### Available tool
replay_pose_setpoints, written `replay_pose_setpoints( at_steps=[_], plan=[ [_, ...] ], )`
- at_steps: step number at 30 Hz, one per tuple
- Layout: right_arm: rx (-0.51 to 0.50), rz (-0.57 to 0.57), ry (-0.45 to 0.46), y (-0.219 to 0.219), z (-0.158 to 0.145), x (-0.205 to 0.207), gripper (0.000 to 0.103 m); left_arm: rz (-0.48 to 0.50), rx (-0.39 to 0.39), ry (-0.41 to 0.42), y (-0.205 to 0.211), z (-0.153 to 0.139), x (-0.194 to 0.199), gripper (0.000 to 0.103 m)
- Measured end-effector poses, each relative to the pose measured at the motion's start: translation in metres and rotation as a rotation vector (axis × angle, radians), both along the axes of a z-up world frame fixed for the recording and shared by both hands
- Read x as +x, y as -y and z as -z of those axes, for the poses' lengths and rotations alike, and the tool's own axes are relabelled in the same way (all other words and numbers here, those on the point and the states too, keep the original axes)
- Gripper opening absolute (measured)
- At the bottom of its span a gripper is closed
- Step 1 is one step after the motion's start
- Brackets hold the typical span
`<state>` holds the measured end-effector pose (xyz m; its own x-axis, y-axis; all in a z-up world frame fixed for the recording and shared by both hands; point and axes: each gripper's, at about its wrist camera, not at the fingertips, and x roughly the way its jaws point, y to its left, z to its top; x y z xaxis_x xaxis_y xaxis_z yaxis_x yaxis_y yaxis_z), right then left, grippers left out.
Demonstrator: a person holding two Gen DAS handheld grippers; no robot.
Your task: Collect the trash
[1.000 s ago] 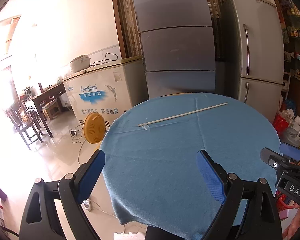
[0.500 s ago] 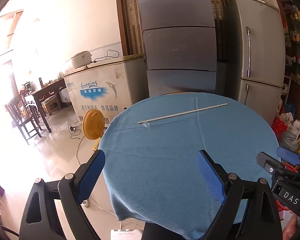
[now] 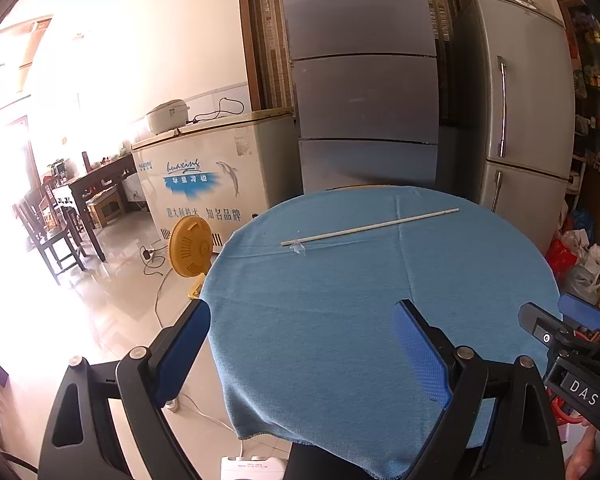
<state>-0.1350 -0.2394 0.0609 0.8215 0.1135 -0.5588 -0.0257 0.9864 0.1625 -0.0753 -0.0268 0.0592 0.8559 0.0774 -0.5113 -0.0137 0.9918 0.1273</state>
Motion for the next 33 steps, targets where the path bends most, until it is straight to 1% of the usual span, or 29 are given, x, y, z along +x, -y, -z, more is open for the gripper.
replay_pose_setpoints(
  at_steps=[33],
  plan=[
    [0.006, 0.015, -0.012, -0.0009, 0.0022, -0.0013, 0.067, -0.001, -0.004, -0.009, -0.0015, 0.0009, 0.0036, 0.092]
  ],
)
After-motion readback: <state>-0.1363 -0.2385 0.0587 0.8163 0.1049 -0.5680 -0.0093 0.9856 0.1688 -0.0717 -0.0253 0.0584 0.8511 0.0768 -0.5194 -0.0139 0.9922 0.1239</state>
